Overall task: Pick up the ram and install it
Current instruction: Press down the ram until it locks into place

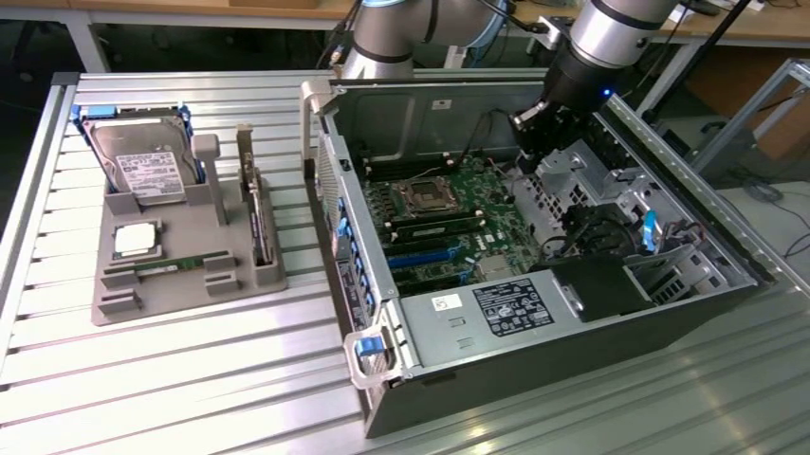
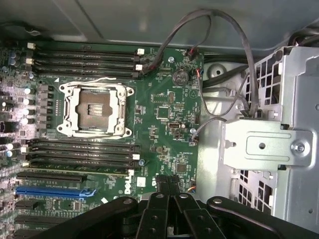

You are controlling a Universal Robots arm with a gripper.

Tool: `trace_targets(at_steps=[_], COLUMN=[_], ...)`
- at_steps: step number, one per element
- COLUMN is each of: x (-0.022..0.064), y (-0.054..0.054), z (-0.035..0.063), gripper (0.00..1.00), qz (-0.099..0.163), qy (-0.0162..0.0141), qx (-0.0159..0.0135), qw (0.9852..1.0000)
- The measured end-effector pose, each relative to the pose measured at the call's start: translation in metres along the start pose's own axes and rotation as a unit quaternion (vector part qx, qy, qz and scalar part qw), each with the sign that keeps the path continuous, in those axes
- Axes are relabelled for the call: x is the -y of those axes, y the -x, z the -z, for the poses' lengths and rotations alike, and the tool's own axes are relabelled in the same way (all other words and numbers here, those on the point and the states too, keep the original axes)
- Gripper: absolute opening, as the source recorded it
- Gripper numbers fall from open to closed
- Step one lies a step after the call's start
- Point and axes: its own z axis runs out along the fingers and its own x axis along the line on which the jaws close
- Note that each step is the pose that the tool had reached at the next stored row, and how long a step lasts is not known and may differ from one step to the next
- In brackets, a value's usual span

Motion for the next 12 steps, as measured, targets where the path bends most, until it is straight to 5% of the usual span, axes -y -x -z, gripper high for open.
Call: trace_targets(at_steps=[6, 12], x=[0.0000, 0.0000], y=[0.0000, 0.0000], z=[0.0000, 0.0000], gripper=[0.10, 0.10], qz=[-0.038, -0.041], qy=[0.0001, 0.0002], qx=[0.0020, 0.0022], qw=[0.9993, 0.9992])
